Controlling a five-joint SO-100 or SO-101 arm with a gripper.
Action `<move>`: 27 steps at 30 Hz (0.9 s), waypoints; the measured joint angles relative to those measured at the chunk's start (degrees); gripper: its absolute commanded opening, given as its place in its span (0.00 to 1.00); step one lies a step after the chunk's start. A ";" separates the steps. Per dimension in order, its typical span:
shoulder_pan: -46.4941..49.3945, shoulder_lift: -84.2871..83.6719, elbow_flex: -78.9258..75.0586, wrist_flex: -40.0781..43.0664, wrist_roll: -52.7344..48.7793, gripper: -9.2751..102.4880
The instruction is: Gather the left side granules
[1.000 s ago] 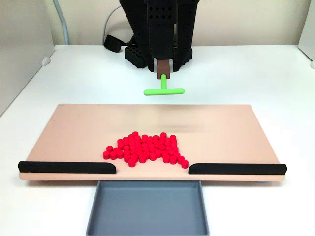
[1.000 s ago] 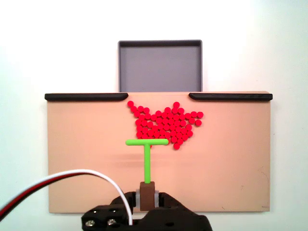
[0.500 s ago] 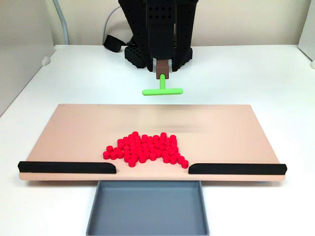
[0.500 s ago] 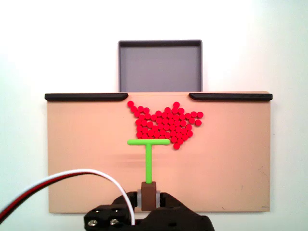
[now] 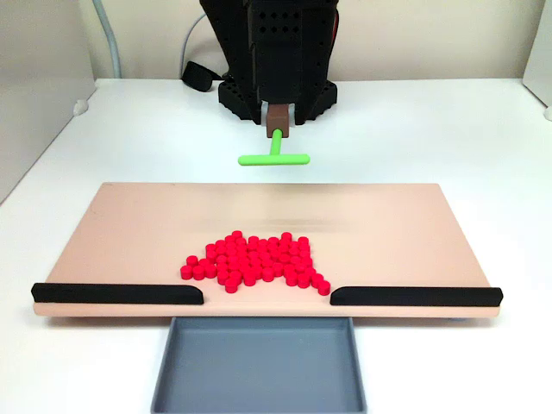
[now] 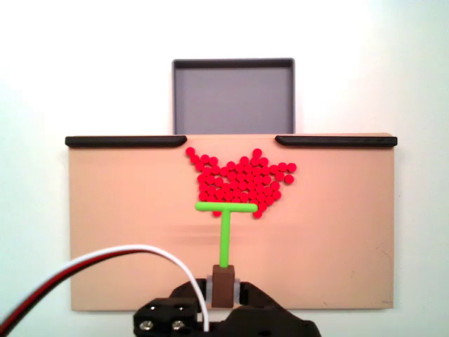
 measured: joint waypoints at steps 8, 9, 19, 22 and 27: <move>0.00 1.32 0.00 0.00 -0.26 0.08; 0.00 1.32 0.00 0.00 -0.26 0.08; 0.00 1.32 0.00 0.00 -1.85 0.08; 0.00 1.32 0.00 0.00 -1.85 0.08; 0.00 1.32 0.00 0.00 -2.02 0.08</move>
